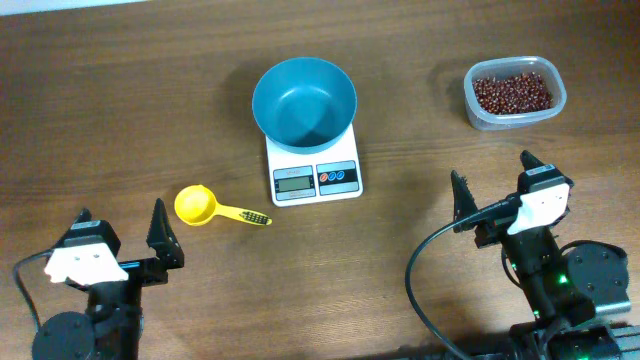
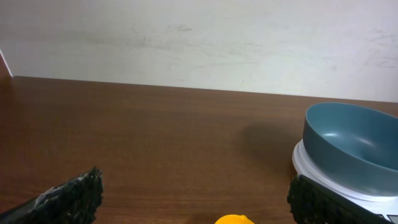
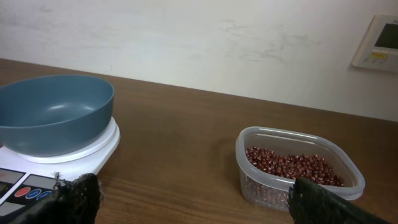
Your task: Scoop item into bowl and weigh 50g on scale
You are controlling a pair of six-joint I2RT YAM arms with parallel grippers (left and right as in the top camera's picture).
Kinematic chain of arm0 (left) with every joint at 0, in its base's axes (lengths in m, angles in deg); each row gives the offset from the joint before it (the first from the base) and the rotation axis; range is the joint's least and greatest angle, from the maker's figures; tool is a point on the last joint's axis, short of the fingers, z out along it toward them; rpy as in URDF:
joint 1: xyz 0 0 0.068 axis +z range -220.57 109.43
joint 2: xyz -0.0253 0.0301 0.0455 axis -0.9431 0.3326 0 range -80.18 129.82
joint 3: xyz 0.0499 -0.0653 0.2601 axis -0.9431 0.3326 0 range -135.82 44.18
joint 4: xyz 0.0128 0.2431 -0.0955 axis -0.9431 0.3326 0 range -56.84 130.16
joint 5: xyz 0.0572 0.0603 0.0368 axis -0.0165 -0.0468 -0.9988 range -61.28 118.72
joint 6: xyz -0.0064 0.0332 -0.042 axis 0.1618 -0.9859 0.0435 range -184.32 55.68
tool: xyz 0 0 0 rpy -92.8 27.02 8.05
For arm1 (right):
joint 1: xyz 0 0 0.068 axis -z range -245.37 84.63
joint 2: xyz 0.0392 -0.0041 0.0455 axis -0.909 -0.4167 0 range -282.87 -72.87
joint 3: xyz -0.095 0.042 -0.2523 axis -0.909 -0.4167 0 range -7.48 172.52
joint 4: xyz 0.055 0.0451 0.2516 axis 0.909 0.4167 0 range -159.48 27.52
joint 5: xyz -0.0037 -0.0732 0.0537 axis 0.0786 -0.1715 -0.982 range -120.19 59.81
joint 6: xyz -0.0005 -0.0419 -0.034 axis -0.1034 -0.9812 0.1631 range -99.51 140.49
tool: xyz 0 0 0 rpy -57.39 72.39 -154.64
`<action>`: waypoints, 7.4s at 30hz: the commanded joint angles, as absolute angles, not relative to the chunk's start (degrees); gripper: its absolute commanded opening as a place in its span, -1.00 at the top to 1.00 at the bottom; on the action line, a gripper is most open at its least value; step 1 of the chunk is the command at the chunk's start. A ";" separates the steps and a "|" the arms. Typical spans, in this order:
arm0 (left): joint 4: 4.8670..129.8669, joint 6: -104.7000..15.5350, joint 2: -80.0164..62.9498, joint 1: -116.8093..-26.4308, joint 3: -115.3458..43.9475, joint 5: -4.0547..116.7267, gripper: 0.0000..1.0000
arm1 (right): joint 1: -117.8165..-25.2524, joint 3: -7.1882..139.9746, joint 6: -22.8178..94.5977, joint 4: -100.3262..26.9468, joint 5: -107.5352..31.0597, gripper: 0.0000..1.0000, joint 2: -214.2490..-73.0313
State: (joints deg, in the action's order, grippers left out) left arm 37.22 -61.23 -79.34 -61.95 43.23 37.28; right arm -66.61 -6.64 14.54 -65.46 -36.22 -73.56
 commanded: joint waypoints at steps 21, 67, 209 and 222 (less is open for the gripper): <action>37.08 -60.46 -79.89 -62.32 43.62 37.87 -0.98 | -67.33 -7.17 15.17 -65.46 -35.89 -0.97 -73.08; 37.08 -60.46 -79.89 -62.32 43.62 37.87 -0.98 | -67.33 -7.17 15.17 -65.46 -35.89 -0.97 -73.08; 73.89 -59.63 -63.65 -62.32 15.18 47.40 -0.98 | -67.33 -7.17 15.17 -65.46 -35.89 -0.97 -73.08; 74.46 -59.65 -63.65 -62.32 15.18 47.37 -0.98 | -67.33 -7.17 15.17 -65.46 -35.89 -0.97 -73.08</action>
State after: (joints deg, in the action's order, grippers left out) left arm 74.35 -60.13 -63.89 -61.95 16.25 47.79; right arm -66.61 -6.64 14.54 -65.46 -36.19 -73.56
